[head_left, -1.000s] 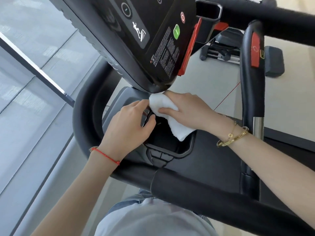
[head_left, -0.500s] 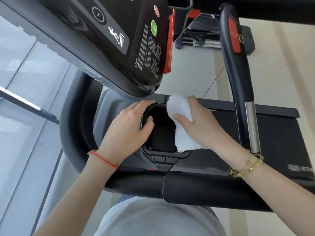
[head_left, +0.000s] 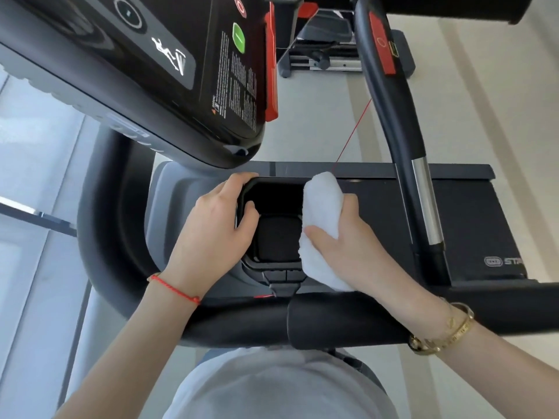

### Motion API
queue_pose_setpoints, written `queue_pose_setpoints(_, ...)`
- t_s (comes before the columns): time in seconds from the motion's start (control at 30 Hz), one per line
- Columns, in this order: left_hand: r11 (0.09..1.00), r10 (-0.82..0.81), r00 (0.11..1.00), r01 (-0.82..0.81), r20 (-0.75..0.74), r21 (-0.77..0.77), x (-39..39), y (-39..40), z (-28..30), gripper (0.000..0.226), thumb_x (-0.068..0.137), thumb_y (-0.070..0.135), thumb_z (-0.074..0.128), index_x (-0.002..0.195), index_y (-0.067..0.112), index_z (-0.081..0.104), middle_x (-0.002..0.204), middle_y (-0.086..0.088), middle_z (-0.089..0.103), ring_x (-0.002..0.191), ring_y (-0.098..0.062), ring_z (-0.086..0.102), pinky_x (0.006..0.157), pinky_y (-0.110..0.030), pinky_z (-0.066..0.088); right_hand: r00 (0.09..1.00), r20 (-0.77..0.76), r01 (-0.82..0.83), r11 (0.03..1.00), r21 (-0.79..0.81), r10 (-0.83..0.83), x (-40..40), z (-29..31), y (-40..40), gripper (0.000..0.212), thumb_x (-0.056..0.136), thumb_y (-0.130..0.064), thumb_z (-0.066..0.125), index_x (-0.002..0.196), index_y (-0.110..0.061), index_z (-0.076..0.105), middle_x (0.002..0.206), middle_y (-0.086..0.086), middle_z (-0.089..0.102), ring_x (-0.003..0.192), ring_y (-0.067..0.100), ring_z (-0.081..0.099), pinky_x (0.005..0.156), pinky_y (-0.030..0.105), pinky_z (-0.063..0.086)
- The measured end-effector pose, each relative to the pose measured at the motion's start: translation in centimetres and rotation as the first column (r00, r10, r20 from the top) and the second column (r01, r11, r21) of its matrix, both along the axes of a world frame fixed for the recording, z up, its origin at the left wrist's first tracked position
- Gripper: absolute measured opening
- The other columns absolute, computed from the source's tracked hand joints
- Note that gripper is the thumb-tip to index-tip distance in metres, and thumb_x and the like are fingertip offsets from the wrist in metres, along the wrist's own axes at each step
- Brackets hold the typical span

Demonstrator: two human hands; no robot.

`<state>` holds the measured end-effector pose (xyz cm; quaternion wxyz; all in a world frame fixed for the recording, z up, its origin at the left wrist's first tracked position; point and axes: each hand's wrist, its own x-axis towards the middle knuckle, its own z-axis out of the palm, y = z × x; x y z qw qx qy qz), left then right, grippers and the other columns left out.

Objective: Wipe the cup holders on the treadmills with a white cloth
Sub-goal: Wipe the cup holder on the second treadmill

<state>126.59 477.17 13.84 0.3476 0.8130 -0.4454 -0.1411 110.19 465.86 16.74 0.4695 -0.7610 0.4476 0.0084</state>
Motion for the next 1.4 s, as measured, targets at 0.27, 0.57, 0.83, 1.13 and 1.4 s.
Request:
queue_pose_setpoints(0.27,1.000,-0.014,0.999,0.013,-0.040,-0.005,0.0,0.3,0.0,0.040,0.097,0.019,0.052,0.137,0.023,0.052,0.103,0.005,0.065,0.079,-0.016,0.064,0.079,-0.036,0.054,0.971,0.008,-0.210,0.872,-0.442,0.237,-1.3,1.3,-0.3,0.045,0.097,-0.044,0.043,0.135,-0.020,0.034,0.126,-0.015,0.031,0.104,0.001,0.041,0.079,0.015,0.037)
queue_pose_setpoints(0.57,0.999,0.001,0.998,-0.004,-0.056,-0.044,0.0,0.5,-0.3,0.043,0.097,0.020,0.054,0.140,0.024,0.051,0.112,0.008,0.065,0.083,-0.006,0.064,0.085,-0.029,0.055,0.521,-0.374,-0.805,0.296,-0.515,0.767,1.3,2.5,-2.8,0.053,0.095,-0.052,0.032,0.111,-0.013,0.063,0.111,0.005,0.062,0.103,0.024,0.056,0.090,0.039,0.044)
queue_pose_setpoints(0.83,0.999,0.003,0.995,-0.007,-0.097,-0.040,-0.1,0.6,0.4,0.042,0.098,0.016,0.055,0.140,0.021,0.053,0.110,0.010,0.063,0.072,0.018,0.055,0.074,-0.001,0.041,0.124,-0.559,-0.984,0.028,-0.178,0.820,6.2,2.5,-3.2,0.020,0.096,-0.031,0.038,0.078,-0.027,0.046,0.074,-0.004,0.049,0.078,0.025,0.056,0.065,0.034,0.039)
queue_pose_setpoints(1.13,0.999,0.012,0.985,-0.017,-0.174,-0.029,-0.1,0.8,0.4,0.042,0.100,0.021,0.053,0.142,0.025,0.049,0.113,0.011,0.064,0.100,-0.008,0.064,0.086,-0.023,0.053,0.014,-0.605,-0.982,-0.103,-0.159,0.796,5.9,1.7,-4.0,0.045,0.095,-0.040,0.017,0.082,-0.018,0.054,0.081,0.002,0.061,0.078,0.026,0.053,0.076,0.037,0.042)
queue_pose_setpoints(1.4,1.000,0.014,0.982,-0.017,-0.188,-0.012,-0.1,1.0,0.5,0.041,0.099,0.022,0.053,0.140,0.026,0.051,0.111,0.013,0.063,0.089,-0.002,0.061,0.069,-0.007,0.046,0.002,-0.518,-0.942,-0.173,-0.289,0.855,4.7,3.6,-5.6,0.053,0.083,-0.044,0.003,0.083,-0.021,0.050,0.063,-0.007,0.034,0.075,0.017,0.039,0.076,0.024,0.026)
